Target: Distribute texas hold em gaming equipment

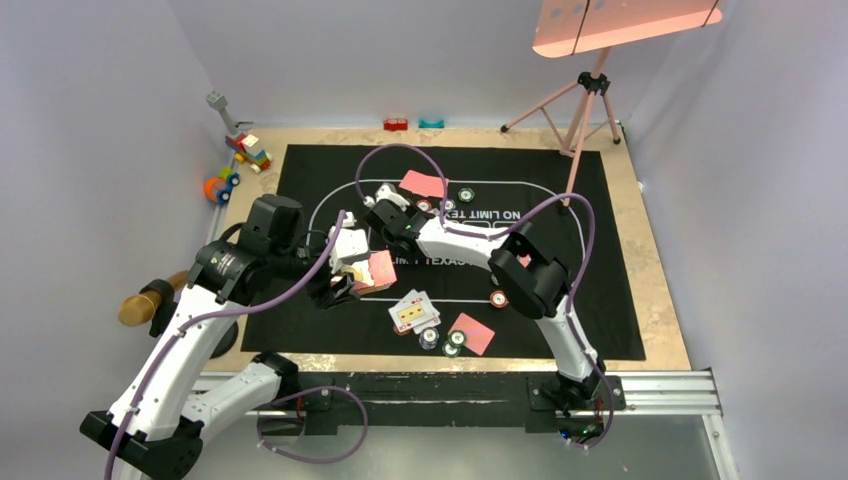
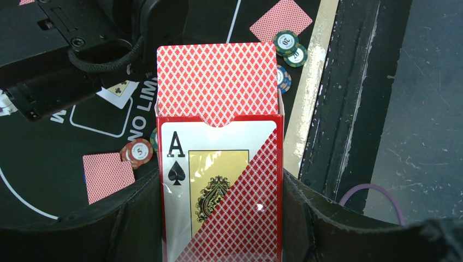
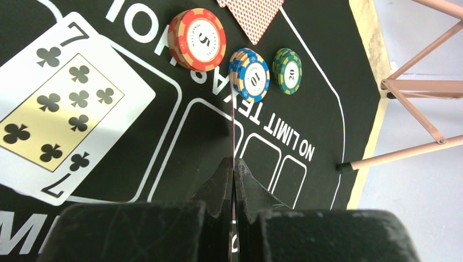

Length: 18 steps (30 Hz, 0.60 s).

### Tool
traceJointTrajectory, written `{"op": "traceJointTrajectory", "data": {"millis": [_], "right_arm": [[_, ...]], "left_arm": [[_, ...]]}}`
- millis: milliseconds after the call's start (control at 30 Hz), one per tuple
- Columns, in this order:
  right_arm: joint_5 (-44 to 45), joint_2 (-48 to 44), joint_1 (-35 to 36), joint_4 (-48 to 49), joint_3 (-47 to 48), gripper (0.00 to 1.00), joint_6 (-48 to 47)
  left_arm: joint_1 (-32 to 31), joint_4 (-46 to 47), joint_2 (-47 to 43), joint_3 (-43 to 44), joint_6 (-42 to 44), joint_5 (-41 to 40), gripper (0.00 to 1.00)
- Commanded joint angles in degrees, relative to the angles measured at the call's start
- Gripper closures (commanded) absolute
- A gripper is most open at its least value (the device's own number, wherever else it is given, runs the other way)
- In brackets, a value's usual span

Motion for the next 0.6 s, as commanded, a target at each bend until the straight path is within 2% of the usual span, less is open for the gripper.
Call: {"op": "traceJointTrajectory", "data": {"millis": [0,500,567], "right_arm": [[0.8,-0.79,1.29,2.35,-0.35,1.0,0.72],[-5.36,1.65,3.48,1.42,-2.56,1.0,3.96],[-6.16,1.49,3.48,1.26,-2.53,0.97,4.27]], "left_arm": [[0.41,0.86,-0.5,0.76,0.57,2.48,1.0],[0.41,1.04,-0.41,0.54,0.61,1.98,1.0],[0.47,1.08,-0.18,0.53,0.57,1.98,1.0]]}}
